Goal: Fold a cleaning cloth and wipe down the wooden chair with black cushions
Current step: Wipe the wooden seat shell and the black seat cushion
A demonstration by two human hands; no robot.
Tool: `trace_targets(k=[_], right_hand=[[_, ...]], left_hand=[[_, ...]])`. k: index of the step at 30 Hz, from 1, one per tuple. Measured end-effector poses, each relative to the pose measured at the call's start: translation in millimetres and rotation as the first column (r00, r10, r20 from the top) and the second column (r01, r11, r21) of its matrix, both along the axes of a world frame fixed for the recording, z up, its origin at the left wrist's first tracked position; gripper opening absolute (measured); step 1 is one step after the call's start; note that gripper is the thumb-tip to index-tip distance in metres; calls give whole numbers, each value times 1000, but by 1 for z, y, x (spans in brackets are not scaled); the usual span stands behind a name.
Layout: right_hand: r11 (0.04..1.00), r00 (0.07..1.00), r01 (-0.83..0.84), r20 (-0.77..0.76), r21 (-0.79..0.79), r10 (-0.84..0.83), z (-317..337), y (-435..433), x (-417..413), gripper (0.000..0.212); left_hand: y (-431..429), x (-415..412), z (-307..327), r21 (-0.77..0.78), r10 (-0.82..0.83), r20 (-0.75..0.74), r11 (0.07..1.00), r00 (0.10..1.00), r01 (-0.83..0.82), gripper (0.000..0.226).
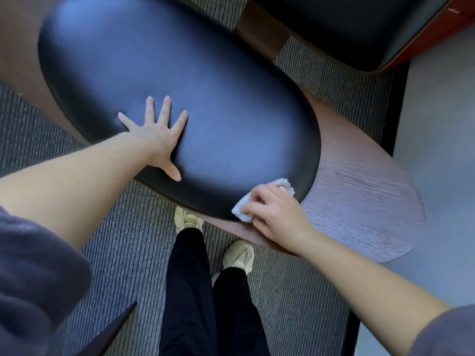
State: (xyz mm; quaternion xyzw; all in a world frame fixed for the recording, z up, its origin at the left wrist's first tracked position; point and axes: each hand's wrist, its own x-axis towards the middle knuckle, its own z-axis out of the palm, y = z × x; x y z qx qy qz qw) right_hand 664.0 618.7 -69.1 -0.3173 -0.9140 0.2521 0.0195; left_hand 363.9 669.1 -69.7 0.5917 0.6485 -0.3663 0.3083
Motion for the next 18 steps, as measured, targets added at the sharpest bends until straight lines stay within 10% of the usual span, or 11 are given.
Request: trace_targets(k=[8, 18], right_hand=[[858, 861, 509, 39, -62, -508, -15, 65, -28, 22], [696, 689, 717, 176, -23, -704, -43, 158, -45, 28]], left_hand=[[1, 17, -3, -15, -56, 76, 998, 996, 57, 150], [62, 71, -14, -46, 4, 196, 999, 981, 5, 148]])
